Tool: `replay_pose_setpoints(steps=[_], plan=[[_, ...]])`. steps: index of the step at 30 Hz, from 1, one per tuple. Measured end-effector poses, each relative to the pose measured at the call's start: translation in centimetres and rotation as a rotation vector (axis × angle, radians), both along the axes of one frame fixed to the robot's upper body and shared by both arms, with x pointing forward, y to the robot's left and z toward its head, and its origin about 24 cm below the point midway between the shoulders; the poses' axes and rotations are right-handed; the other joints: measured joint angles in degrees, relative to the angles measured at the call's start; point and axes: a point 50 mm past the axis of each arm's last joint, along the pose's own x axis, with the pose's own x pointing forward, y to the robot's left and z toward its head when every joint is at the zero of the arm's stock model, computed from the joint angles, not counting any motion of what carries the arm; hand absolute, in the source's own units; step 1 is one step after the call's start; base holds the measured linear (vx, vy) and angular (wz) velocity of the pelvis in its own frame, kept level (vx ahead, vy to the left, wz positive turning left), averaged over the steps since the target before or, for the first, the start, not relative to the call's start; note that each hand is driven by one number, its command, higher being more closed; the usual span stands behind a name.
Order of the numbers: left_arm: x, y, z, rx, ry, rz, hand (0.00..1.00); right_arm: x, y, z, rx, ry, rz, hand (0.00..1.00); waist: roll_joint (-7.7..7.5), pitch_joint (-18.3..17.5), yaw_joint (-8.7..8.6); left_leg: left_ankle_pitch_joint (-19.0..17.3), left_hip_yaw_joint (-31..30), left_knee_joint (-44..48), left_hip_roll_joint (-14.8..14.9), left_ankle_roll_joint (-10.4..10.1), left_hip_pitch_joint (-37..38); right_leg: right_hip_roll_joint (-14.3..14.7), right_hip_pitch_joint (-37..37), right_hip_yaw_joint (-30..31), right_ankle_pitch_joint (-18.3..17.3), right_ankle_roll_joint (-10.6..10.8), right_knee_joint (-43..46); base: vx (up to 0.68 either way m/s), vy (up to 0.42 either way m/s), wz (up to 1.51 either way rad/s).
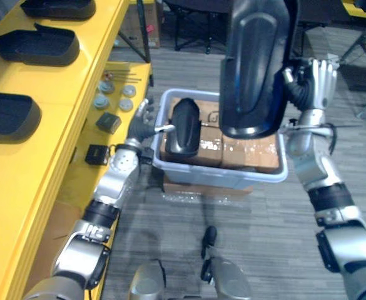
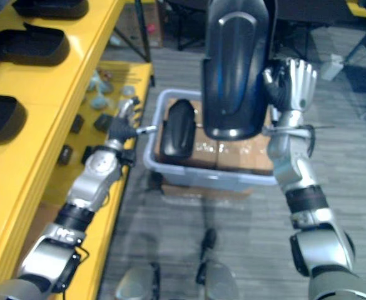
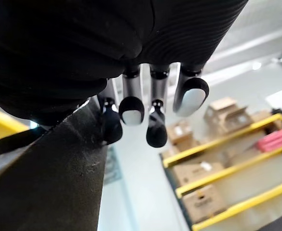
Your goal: Walk over and take plastic housings, then place them on the shelf
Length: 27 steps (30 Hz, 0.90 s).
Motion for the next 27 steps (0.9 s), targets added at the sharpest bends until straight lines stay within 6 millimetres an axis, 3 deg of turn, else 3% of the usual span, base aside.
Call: replay_pose_setpoints(steps=[11, 15, 27], plan=[[-0.5, -3.5, -0.6, -0.383, 0.150, -0.313, 0.00, 1.2, 2.1, -0.9, -0.120, 0.096, 0.037, 1.00, 1.44, 1.12, -0.03, -0.43, -0.05, 0.65, -0.57, 0.55, 0.04, -0.12, 0.09, 0.09, -0.01, -0.05, 0.64, -0.05, 0.065, 0.01], [-0.5, -4.5, -0.3, -0.384, 0.147, -0.344, 0.00, 1.5, 2.6, -0.1, -0.134, 0.079, 0.047, 1.00, 2.29, 3.28, -0.15, -0.73, 0.16, 1.36, -0.62, 0.68, 0.01, -0.33, 0.22, 0.17, -0.33, -0.38, 0.89, -0.11, 0.058, -0.03], [-0.6, -5.3, -0.7, -0.329, 0.162, -0.308, 0.00, 1.8, 3.8, -1.4, -0.207, 0.153, 0.079, 1.00, 2.32, 3.52, -0.55, -0.76, 0.02, 1.19, -0.51, 0.63, -0.03, -0.21, 0.17, -0.05, -0.12, -0.14, 0.85, -0.05, 0.048, 0.00]])
